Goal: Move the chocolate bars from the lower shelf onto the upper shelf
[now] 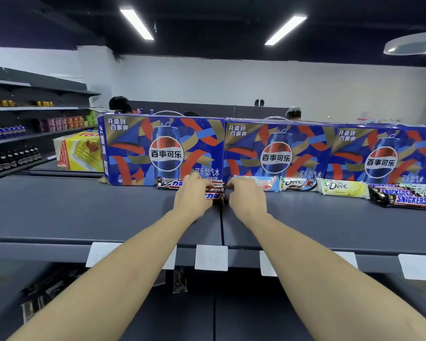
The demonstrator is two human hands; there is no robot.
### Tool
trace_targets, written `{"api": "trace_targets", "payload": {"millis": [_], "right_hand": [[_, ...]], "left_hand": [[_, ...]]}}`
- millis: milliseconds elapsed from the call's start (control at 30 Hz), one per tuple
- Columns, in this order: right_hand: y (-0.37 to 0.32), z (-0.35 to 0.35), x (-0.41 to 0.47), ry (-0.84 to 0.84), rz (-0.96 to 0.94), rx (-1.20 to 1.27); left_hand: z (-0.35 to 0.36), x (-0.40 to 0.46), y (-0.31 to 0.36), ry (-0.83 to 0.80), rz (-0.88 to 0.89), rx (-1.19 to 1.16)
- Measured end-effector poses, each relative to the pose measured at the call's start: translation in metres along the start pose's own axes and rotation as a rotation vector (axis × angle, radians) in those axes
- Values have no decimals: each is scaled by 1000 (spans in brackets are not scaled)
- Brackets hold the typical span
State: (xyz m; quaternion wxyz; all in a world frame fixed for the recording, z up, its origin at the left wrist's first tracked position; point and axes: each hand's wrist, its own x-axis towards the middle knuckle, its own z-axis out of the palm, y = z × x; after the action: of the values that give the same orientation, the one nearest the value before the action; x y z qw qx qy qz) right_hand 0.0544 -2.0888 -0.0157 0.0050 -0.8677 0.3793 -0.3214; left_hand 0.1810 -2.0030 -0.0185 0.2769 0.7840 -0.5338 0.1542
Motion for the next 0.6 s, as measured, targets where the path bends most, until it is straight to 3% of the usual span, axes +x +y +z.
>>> {"api": "trace_targets", "payload": {"millis": [233, 333, 600], "right_hand": [[-20, -1, -6, 77, -36, 65], [-42, -4, -12, 135, -80, 161], [-122, 4, -38, 52, -290, 384]], "left_hand": [[-22, -17, -13, 4, -36, 118], [-43, -28, -31, 8, -156, 196], [-103, -93, -83, 54, -431, 295]]}}
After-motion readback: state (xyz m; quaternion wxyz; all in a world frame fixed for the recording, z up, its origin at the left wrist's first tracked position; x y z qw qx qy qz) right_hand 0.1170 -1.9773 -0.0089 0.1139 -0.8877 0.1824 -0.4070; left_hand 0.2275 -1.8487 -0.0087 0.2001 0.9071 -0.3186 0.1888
